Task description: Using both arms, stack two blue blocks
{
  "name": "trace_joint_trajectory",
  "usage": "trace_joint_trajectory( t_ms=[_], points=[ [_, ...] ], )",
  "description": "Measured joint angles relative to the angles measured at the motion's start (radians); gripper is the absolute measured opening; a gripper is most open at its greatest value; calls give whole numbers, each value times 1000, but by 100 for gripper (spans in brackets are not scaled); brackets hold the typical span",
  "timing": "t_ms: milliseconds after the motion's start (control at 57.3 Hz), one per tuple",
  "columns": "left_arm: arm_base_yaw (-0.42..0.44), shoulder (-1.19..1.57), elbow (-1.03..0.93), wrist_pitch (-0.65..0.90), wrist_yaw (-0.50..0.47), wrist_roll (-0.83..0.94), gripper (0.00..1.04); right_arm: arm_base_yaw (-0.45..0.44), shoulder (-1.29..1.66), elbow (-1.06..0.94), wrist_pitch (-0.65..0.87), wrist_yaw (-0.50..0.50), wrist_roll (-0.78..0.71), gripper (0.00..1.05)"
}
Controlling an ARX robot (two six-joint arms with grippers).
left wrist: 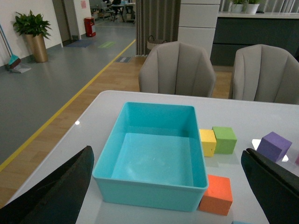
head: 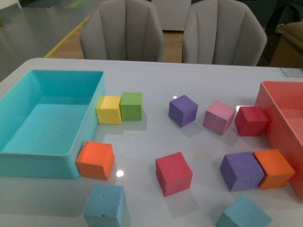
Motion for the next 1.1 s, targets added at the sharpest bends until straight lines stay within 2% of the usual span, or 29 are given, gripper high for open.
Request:
trace_joint_trajectory(
  t_ms=[837,907,942,1099],
  points=[
    [0,0,0,0,0,0,96,0,5,2,-6,-1,-2,96],
    [0,0,0,0,0,0,96,26,111,66,-171,16,-42,96],
    [0,0,0,0,0,0,96,47,210,89,-204,25,-72,96],
    [0,0,0,0,0,0,96,147,584,113,-38,28,-196,96]
  ],
)
